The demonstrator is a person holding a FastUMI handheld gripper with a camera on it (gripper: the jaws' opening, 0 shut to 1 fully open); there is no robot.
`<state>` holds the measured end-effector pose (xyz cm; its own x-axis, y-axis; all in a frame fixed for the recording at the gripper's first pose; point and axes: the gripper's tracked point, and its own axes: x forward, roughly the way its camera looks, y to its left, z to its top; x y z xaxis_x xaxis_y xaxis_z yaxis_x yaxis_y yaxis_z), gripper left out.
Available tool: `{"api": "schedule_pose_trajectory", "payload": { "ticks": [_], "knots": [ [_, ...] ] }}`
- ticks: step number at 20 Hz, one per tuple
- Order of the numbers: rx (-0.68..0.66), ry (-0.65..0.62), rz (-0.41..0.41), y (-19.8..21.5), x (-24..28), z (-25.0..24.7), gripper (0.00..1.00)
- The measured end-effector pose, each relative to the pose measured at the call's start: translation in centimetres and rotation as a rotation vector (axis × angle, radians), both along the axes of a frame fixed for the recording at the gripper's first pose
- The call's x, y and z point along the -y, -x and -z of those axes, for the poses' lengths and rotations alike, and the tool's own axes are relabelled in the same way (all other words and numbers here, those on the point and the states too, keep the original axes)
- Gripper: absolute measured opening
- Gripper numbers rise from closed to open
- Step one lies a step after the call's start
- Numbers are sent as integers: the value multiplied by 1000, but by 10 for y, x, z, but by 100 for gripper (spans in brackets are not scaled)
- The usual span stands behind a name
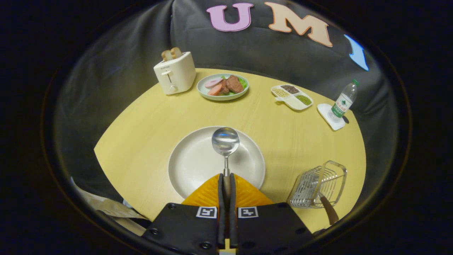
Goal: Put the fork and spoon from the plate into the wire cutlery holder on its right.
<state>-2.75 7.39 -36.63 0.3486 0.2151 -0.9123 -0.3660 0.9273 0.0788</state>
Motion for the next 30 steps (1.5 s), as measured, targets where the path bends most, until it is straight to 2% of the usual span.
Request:
{"api": "schedule_pose_trajectory", "payload": {
  "ticks": [8, 20, 30],
  "knots": [
    [-39, -76, 61, -4, 20, -35, 8],
    [-28, -36, 104, -28, 89, -70, 8],
    [-71, 49, 144, -26, 154, -66, 8]
  ]
}}
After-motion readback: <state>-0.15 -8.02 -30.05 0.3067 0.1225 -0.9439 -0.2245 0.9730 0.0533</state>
